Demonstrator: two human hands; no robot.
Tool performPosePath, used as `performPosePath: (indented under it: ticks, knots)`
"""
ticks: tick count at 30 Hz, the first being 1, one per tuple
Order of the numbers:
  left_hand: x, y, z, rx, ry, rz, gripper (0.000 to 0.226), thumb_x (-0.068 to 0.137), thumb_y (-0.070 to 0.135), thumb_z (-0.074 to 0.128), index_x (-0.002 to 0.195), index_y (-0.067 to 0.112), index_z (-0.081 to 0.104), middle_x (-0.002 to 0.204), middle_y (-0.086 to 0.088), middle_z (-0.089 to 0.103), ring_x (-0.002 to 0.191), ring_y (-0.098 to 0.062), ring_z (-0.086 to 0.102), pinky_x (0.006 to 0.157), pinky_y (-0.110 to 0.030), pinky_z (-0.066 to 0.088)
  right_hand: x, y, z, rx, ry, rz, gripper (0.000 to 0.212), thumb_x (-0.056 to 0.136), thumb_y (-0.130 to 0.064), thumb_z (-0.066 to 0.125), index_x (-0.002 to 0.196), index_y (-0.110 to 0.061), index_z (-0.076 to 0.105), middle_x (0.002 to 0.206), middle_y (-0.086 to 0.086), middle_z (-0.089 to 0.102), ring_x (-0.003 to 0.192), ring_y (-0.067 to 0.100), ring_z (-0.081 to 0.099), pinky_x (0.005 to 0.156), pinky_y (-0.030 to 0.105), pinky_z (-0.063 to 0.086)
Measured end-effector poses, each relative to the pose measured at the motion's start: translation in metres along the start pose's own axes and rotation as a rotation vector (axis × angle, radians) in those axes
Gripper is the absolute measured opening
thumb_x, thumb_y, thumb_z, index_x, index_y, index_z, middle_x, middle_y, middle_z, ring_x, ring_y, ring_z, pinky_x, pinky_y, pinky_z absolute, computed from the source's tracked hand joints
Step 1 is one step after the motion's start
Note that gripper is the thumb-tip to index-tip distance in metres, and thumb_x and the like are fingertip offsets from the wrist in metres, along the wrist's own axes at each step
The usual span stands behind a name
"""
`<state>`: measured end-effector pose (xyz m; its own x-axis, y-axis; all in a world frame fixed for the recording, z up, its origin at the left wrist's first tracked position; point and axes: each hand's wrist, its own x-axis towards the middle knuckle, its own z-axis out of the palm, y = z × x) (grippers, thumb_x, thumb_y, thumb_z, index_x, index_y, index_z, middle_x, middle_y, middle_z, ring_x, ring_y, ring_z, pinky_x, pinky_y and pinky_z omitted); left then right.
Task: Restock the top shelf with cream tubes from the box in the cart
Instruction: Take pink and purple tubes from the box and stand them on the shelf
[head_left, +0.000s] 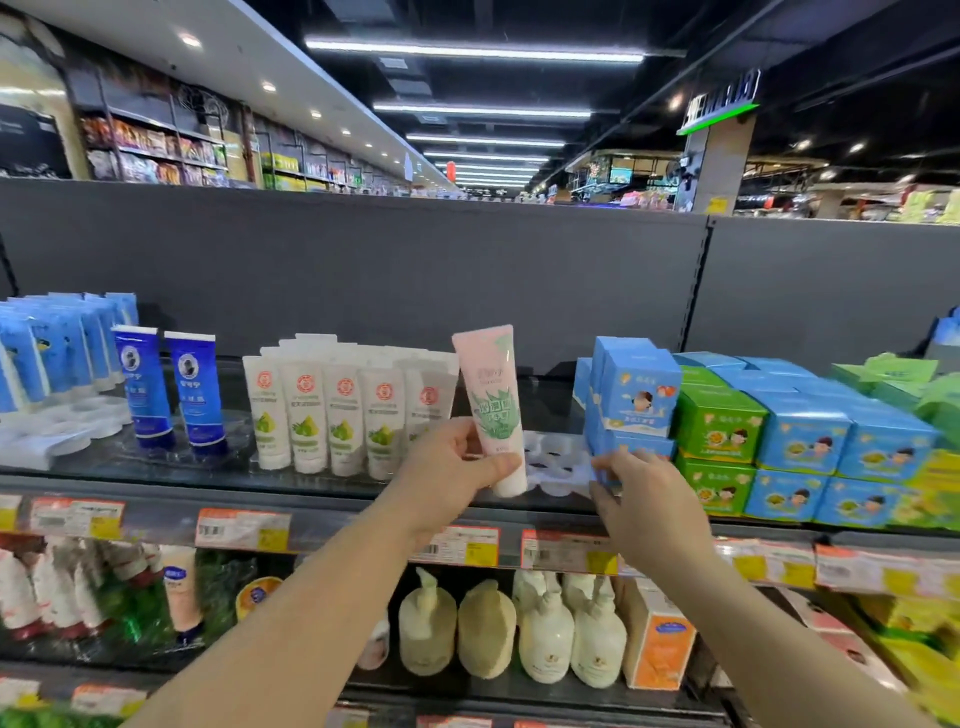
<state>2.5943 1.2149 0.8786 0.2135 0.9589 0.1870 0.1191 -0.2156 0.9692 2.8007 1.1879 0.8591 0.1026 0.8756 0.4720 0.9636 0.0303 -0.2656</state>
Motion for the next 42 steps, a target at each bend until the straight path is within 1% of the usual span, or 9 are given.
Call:
performPosePath:
  ticks: [6, 9, 12, 21, 26, 29, 34, 38, 42]
  knots:
    - [0.048, 0.006, 0.046, 0.183, 0.085, 0.018, 0.038, 0.08, 0.011, 0.076, 0.115, 0.015, 0.062, 0.114, 0.005, 0.068, 0.099, -0.01, 0.065, 0.087, -0.03, 0.053, 0.001, 0.015, 0.006, 0.019, 0.001, -0.064, 0.028, 0.095, -0.038, 0.053, 0.119, -0.03, 0.064, 0.104, -0.001, 0.07, 0.099, 0.023, 0.06, 0.07, 0.028, 0.042]
    - [0.059, -0.001, 0.056, 0.255, 0.087, -0.019, 0.04, 0.079, 0.013, 0.078, 0.115, 0.016, 0.061, 0.115, 0.004, 0.066, 0.099, -0.011, 0.063, 0.079, -0.025, 0.052, 0.005, 0.012, 0.009, 0.011, -0.018, -0.102, 0.025, 0.096, -0.04, 0.05, 0.113, -0.032, 0.066, 0.1, -0.002, 0.07, 0.094, 0.022, 0.062, 0.07, 0.029, 0.047]
    - [0.062, -0.006, 0.058, 0.361, 0.049, 0.006, 0.041, 0.076, 0.017, 0.08, 0.112, 0.019, 0.062, 0.114, 0.006, 0.068, 0.098, -0.009, 0.064, 0.082, -0.026, 0.053, 0.009, 0.014, 0.012, -0.049, -0.049, -0.144, 0.024, 0.098, -0.037, 0.046, 0.109, -0.03, 0.066, 0.099, -0.002, 0.066, 0.09, 0.022, 0.061, 0.068, 0.029, 0.048]
    - [0.062, -0.009, 0.056, 0.531, -0.089, 0.007, 0.051, 0.081, 0.022, 0.076, 0.127, 0.016, 0.056, 0.129, 0.001, 0.063, 0.114, -0.013, 0.061, 0.096, -0.031, 0.051, 0.017, 0.021, 0.017, -0.144, -0.085, -0.154, 0.014, 0.097, -0.026, 0.051, 0.101, -0.027, 0.064, 0.095, -0.004, 0.054, 0.079, 0.02, 0.061, 0.046, 0.024, 0.027]
    - [0.058, -0.009, 0.058, 0.563, -0.097, -0.018, 0.047, 0.082, 0.027, 0.075, 0.125, 0.018, 0.057, 0.128, 0.001, 0.064, 0.113, -0.014, 0.062, 0.098, -0.038, 0.051, 0.019, 0.022, 0.016, -0.117, -0.1, -0.158, 0.017, 0.098, -0.027, 0.049, 0.103, -0.028, 0.065, 0.096, -0.004, 0.053, 0.08, 0.019, 0.06, 0.055, 0.025, 0.039]
    - [0.054, -0.005, 0.058, 0.549, -0.069, -0.009, 0.053, 0.081, 0.028, 0.076, 0.128, 0.019, 0.055, 0.128, 0.002, 0.064, 0.111, -0.01, 0.061, 0.098, -0.033, 0.05, 0.016, 0.022, 0.013, -0.055, -0.096, -0.161, 0.021, 0.098, -0.035, 0.047, 0.113, -0.029, 0.062, 0.107, -0.004, 0.058, 0.09, 0.02, 0.063, 0.062, 0.027, 0.046]
    - [0.033, 0.006, 0.052, 0.482, 0.081, 0.053, 0.063, 0.08, 0.036, 0.076, 0.136, 0.023, 0.049, 0.129, 0.009, 0.061, 0.113, -0.005, 0.056, 0.098, -0.031, 0.048, 0.008, 0.012, 0.008, 0.02, -0.073, -0.175, 0.027, 0.097, -0.041, 0.047, 0.119, -0.03, 0.059, 0.109, -0.004, 0.06, 0.094, 0.02, 0.063, 0.068, 0.029, 0.049]
    - [-0.001, 0.012, 0.026, 0.453, 0.167, 0.089, 0.045, 0.088, 0.033, 0.067, 0.13, 0.02, 0.055, 0.115, 0.01, 0.064, 0.109, -0.007, 0.059, 0.092, -0.024, 0.047, -0.002, -0.019, 0.01, 0.068, -0.039, -0.236, 0.023, 0.096, -0.039, 0.047, 0.107, -0.027, 0.062, 0.102, -0.005, 0.063, 0.089, 0.019, 0.062, 0.061, 0.027, 0.04]
    - [-0.05, 0.012, -0.032, 0.43, 0.25, 0.076, 0.029, 0.092, 0.031, 0.063, 0.12, 0.024, 0.061, 0.105, 0.017, 0.062, 0.102, -0.001, 0.059, 0.086, -0.017, 0.045, -0.012, -0.081, 0.018, 0.116, -0.083, -0.347, 0.024, 0.095, -0.041, 0.048, 0.098, -0.024, 0.064, 0.097, -0.004, 0.066, 0.089, 0.019, 0.063, 0.067, 0.03, 0.05]
